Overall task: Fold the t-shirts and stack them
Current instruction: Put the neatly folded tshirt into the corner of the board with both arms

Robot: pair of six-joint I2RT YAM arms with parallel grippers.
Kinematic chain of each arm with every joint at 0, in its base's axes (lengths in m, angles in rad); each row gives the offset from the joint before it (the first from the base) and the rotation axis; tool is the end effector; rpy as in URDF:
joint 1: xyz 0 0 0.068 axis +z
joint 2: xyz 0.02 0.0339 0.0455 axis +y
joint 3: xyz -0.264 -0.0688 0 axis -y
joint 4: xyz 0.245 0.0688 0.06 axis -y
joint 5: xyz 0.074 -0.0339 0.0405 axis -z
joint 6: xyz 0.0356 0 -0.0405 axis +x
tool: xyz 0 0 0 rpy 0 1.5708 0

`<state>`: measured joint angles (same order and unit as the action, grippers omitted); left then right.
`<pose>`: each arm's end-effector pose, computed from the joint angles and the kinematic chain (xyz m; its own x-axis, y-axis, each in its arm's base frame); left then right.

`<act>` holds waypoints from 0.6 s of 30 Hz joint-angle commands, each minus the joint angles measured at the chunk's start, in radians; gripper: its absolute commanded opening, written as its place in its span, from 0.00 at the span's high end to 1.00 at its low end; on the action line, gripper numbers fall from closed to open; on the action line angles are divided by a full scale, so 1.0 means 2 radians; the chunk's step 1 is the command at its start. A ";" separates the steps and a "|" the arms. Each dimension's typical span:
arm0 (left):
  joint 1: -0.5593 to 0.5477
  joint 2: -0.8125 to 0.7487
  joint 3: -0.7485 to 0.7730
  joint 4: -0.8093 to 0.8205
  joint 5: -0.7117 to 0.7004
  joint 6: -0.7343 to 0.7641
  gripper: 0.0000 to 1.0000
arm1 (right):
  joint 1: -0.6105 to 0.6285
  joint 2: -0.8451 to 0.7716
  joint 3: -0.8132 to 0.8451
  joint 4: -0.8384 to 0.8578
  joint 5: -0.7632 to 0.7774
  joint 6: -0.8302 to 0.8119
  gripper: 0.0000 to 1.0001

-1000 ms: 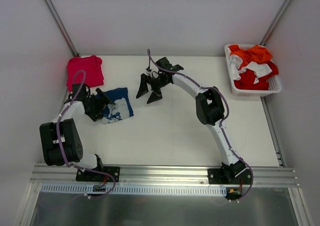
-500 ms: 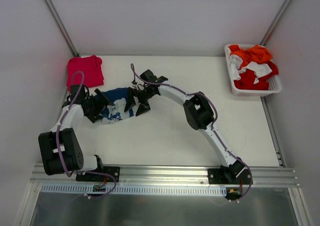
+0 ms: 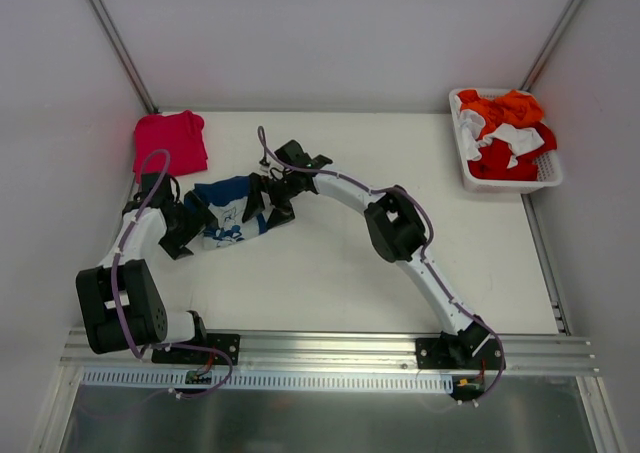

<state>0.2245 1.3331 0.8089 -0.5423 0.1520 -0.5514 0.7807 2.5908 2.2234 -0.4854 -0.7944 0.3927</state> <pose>0.2476 0.0510 0.2038 -0.6491 -0.6794 -0.3421 -0.5738 0.7326 -0.3661 0.3801 0.4123 0.1451 -0.8106 -0.4256 -0.4022 -0.5589 0.3576 0.7482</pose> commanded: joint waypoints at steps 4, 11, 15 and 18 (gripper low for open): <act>0.005 0.020 0.013 -0.033 -0.032 0.030 0.01 | 0.009 -0.012 0.002 0.039 0.039 0.022 0.00; 0.005 0.048 0.004 0.014 0.037 -0.002 0.01 | 0.033 0.004 0.016 0.037 0.017 0.035 0.01; 0.005 0.060 0.005 0.053 0.068 -0.014 0.01 | 0.038 0.003 0.008 0.036 0.008 0.031 0.01; 0.004 0.061 0.007 0.072 0.081 -0.020 0.01 | 0.041 -0.001 0.003 0.035 0.011 0.027 0.00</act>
<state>0.2245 1.4498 0.8093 -0.4610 0.2443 -0.5625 0.8555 2.5900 2.2234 -0.4221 -0.7589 0.4446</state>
